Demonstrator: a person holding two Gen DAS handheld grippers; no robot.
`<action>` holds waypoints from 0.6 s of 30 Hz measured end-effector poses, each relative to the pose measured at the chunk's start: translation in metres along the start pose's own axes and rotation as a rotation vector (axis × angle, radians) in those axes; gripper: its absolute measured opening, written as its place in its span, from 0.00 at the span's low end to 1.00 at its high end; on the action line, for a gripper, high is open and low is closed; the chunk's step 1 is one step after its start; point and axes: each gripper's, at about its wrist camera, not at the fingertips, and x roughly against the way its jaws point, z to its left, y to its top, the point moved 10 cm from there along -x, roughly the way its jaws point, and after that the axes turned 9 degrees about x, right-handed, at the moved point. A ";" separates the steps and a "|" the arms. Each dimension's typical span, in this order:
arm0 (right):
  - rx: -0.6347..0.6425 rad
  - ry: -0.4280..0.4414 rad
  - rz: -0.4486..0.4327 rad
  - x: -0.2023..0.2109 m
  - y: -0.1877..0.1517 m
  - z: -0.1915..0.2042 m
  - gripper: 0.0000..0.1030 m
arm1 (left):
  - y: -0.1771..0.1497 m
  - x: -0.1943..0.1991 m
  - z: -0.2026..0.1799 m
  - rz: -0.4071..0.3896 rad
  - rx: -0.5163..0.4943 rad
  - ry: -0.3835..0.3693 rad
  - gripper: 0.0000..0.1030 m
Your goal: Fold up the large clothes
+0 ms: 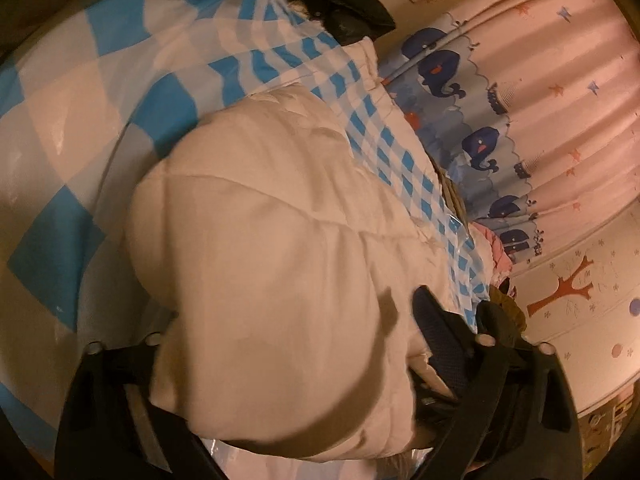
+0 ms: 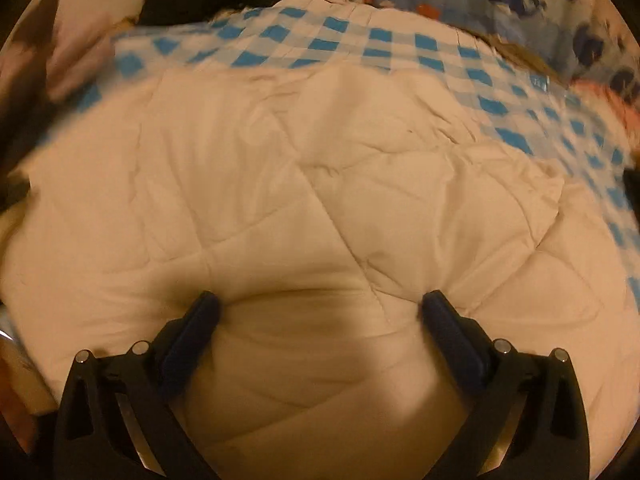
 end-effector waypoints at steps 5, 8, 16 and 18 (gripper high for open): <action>-0.005 0.018 -0.060 0.031 0.021 -0.010 0.95 | 0.004 -0.003 0.006 0.006 0.030 -0.024 0.65; -0.041 -0.029 -0.104 0.033 0.040 -0.024 0.95 | 0.005 -0.005 0.009 0.016 0.055 -0.045 0.63; 0.014 -0.059 -0.003 -0.018 0.025 -0.014 0.95 | 0.005 -0.008 0.004 0.016 0.045 -0.078 0.45; 0.028 -0.049 -0.006 -0.018 0.020 -0.012 0.95 | 0.002 -0.001 -0.010 -0.006 -0.033 -0.079 0.38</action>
